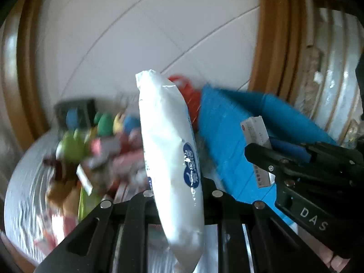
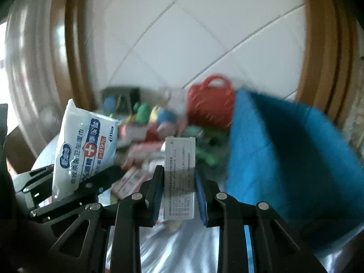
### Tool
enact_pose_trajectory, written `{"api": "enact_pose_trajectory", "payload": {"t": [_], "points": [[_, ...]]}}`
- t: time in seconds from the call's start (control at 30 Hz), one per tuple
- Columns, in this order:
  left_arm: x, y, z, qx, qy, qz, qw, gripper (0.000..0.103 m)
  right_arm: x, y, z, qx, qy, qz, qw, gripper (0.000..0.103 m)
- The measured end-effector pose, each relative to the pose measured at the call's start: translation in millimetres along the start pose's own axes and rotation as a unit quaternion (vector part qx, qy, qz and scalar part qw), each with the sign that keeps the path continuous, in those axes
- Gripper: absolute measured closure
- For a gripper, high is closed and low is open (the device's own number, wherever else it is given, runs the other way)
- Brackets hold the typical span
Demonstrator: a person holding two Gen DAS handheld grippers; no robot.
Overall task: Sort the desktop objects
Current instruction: 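Carry the wipes pack and white box over the blue crate with both tools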
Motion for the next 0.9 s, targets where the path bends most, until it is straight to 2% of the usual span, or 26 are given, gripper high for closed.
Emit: {"api": "enact_pose_trajectory", "payload": {"t": [0.13,0.23,0.33,0.43,0.5,0.57,0.7,0.73,0.9], "points": [[-9,-66,31,0.017,-0.014,-0.03,0.9993,0.086,-35,-60,25,0.005,-0.022,-0.051,0.998,0.077],[-4,-126,46,0.023,-0.012,-0.048,0.9985,0.087,-54,-126,38,0.006,-0.026,-0.091,0.995,0.077],[8,-193,55,0.029,-0.001,-0.056,0.998,0.086,-62,-184,43,-0.002,-0.018,-0.118,0.993,0.077],[40,-257,71,0.024,0.031,-0.067,0.997,0.086,-56,-248,47,-0.009,0.0,-0.14,0.99,0.077],[65,-285,81,0.025,0.048,-0.06,0.9967,0.087,-40,-291,47,-0.009,0.02,-0.139,0.99,0.077],[101,-310,86,0.028,0.071,-0.039,0.9964,0.087,-17,-321,45,-0.004,0.039,-0.131,0.991,0.077],[166,-328,76,0.049,0.127,0.017,0.9905,0.087,41,-365,26,0.012,0.091,-0.107,0.99,0.077],[190,-328,65,0.059,0.15,0.04,0.986,0.087,57,-372,16,0.022,0.106,-0.097,0.989,0.077],[263,-316,17,0.054,0.241,0.073,0.9662,0.087,146,-392,-56,0.042,0.206,-0.064,0.975,0.077]]}}
Point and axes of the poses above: each gripper's, at about its wrist camera, not at the fingertips, and x roughly the way its jaws point, y to its left, z to its top, the point moved 2 cm from there along x, roughly the way its jaws point, and after that the axes turned 14 degrees about -x, right-handed, at the moved point
